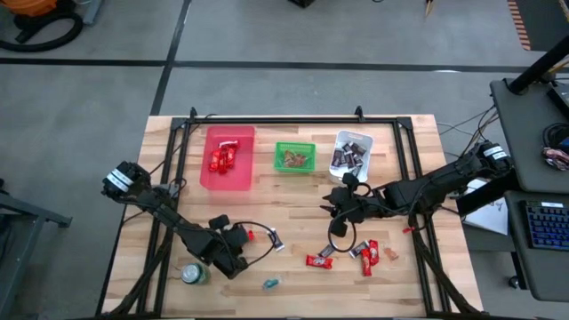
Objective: Sort candy
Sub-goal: Put the red chocolate bar into the pink bin
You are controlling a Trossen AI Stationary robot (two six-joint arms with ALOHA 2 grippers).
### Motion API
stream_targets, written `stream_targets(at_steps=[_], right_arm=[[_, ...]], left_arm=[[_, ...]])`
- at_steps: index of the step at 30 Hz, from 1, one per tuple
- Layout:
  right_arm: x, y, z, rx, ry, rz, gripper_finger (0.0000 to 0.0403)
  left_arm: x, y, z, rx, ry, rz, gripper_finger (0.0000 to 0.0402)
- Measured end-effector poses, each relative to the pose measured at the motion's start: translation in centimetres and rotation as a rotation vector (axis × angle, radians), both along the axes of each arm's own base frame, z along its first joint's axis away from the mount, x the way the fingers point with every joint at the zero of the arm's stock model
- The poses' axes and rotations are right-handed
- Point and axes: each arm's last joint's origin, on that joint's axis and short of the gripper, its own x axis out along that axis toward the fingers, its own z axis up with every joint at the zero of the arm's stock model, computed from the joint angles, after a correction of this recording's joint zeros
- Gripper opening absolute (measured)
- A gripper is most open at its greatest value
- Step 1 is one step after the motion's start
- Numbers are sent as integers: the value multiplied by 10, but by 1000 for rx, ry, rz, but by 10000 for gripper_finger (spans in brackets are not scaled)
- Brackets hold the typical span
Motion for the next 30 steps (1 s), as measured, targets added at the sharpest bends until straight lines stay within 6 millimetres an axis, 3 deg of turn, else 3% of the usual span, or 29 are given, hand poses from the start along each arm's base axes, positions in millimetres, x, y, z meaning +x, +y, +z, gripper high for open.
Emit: stream_targets(at_steps=[11,21,30], right_arm=[[0,0,0,0,0,0,121],[0,0,0,0,0,1,121],[0,0,0,1,-1,0,121]], left_arm=[[-2,3,12,16,-32,-27,5],[-2,5,12,31,-39,-17,0],[-6,23,51,-14,-179,58,0]])
